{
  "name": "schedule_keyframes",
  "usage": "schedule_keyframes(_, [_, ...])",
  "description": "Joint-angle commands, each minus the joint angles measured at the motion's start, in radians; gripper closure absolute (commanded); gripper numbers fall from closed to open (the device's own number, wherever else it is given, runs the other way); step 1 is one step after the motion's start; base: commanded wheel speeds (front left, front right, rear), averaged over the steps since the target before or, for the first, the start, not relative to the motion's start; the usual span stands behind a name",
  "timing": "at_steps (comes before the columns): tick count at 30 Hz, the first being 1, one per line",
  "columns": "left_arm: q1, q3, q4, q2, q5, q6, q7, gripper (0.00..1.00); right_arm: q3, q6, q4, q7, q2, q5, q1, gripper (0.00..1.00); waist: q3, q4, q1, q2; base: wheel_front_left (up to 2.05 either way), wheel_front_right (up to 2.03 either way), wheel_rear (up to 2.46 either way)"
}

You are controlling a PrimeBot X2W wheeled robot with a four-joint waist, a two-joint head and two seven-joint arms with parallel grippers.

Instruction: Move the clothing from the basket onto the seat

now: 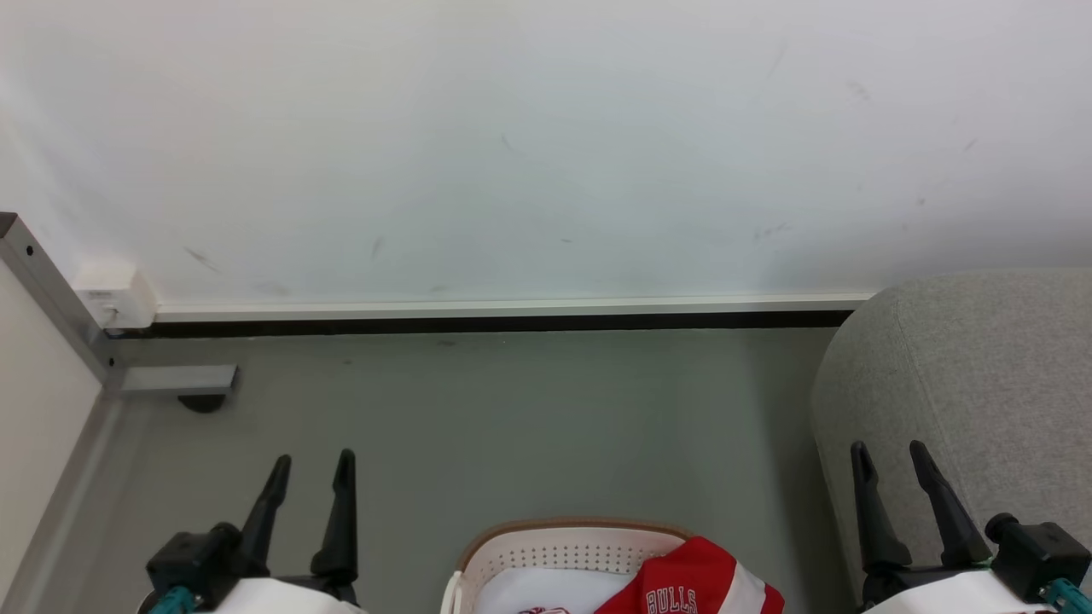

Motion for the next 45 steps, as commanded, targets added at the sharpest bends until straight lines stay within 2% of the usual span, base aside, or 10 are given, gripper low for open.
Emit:
schedule_keyframes(1, [0.000, -0.001, -0.004, 0.009, 0.030, -0.004, -0.011, 0.00, -0.007, -0.002, 0.004, -0.004, 0.003, -0.033, -0.014, 0.00, -0.001, 0.000, 0.0000, 0.0000, 0.00, 0.00, 0.00])
schedule_keyframes(11, [0.003, -0.001, -0.003, 0.008, 0.110, -0.011, -0.031, 0.00, -0.018, -0.002, 0.011, -0.006, 0.019, -0.125, -0.017, 0.00, 0.001, -0.002, 0.0000, 0.0000, 0.00, 0.00, 0.00])
schedule_keyframes(29, [0.002, -0.006, 0.013, 0.000, 0.190, -0.021, -0.060, 0.00, -0.033, -0.002, 0.031, -0.009, 0.047, -0.249, -0.016, 0.00, -0.009, -0.007, 0.0000, 0.0000, 0.00, 0.00, 0.00])
schedule_keyframes(45, [-0.002, -0.008, 0.028, -0.003, 0.162, -0.021, -0.059, 0.00, -0.028, -0.002, 0.041, -0.007, 0.046, -0.238, -0.019, 0.00, -0.016, -0.006, 0.0000, 0.0000, 0.00, 0.00, 0.00])
